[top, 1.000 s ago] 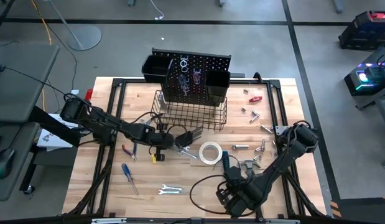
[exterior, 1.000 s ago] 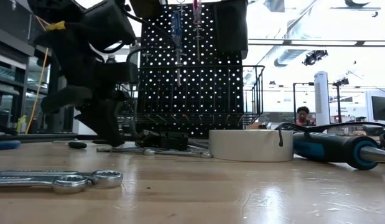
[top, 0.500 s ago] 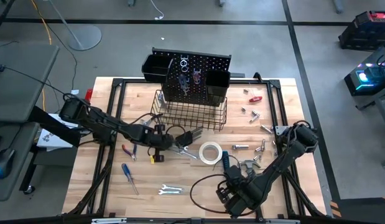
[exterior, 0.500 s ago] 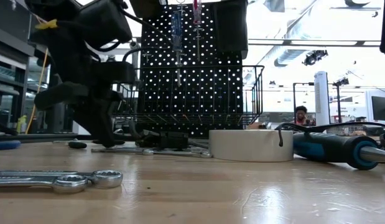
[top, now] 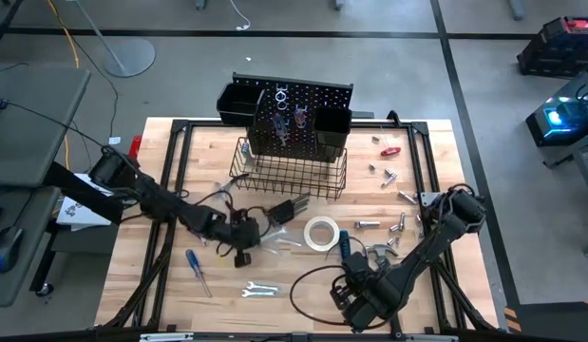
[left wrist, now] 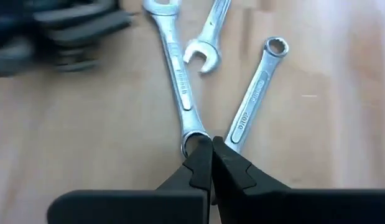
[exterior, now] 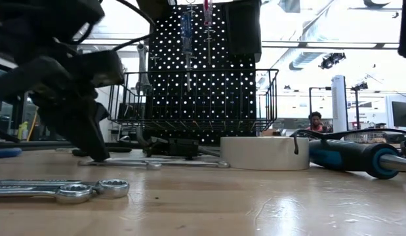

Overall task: Hang tools onto peg board
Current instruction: Hang the wrench on the peg board

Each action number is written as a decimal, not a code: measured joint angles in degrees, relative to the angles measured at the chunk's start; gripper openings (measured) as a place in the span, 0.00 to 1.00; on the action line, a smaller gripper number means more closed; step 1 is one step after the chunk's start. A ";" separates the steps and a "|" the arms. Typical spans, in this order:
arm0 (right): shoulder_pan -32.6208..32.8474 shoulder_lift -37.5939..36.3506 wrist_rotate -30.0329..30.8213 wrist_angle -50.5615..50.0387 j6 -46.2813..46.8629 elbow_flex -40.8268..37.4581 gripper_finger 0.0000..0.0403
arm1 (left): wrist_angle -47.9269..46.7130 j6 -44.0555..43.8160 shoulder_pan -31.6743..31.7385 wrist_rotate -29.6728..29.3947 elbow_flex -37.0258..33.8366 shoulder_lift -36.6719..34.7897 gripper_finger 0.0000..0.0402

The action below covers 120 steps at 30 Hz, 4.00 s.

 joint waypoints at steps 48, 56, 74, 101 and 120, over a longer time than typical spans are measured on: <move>-9.04 0.00 -1.41 8.77 -23.12 0.00 0.00 | 8.17 1.57 -7.11 1.30 3.08 4.99 0.00; -9.04 0.00 -2.90 9.21 -23.14 0.00 0.00 | 9.39 -2.22 -7.09 1.53 3.09 4.31 0.00; -9.03 0.00 -3.58 9.07 -24.19 0.00 0.00 | 10.48 1.93 -5.12 1.84 3.31 7.10 0.00; -16.54 11.01 -20.33 30.44 -46.83 0.00 0.39 | 37.71 -2.16 -11.53 -14.48 3.58 25.80 0.00; -16.76 16.04 -16.94 29.06 -65.74 0.39 0.50 | 45.54 0.54 -12.79 -17.54 3.76 29.71 0.00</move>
